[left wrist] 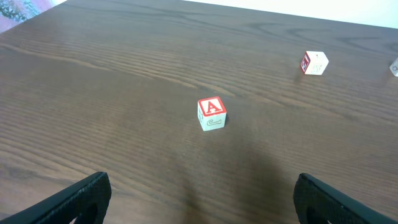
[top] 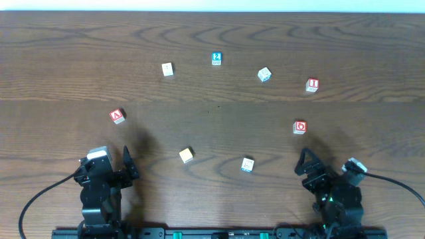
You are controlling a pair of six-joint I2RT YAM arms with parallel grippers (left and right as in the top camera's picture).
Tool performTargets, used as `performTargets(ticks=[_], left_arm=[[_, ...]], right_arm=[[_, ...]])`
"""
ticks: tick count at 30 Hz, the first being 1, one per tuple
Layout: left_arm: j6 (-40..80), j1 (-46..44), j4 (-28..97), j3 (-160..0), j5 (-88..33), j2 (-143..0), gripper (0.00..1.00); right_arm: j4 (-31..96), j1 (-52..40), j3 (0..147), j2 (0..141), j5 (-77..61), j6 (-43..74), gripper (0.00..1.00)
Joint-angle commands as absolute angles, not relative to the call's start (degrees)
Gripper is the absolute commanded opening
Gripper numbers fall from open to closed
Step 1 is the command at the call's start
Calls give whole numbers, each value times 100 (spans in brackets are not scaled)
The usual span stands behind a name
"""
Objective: Spell out Ai2
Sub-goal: 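Move right gripper forward over the red I block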
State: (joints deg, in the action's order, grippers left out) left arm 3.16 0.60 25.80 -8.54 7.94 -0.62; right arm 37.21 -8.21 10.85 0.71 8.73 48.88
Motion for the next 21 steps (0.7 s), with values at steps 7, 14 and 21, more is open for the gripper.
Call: performTargets(ticks=[7, 14, 21], left_arm=[[362, 73, 2582, -735, 897, -25, 95], [362, 73, 2582, -735, 897, -25, 95], [362, 73, 2582, -733, 897, -25, 95]], right_arm=[[2373, -768, 1039, 412, 447, 3739, 99], [1210, -768, 1374, 2268, 189, 3299, 99], [1007, -766, 2847, 4805, 353, 2491, 99]])
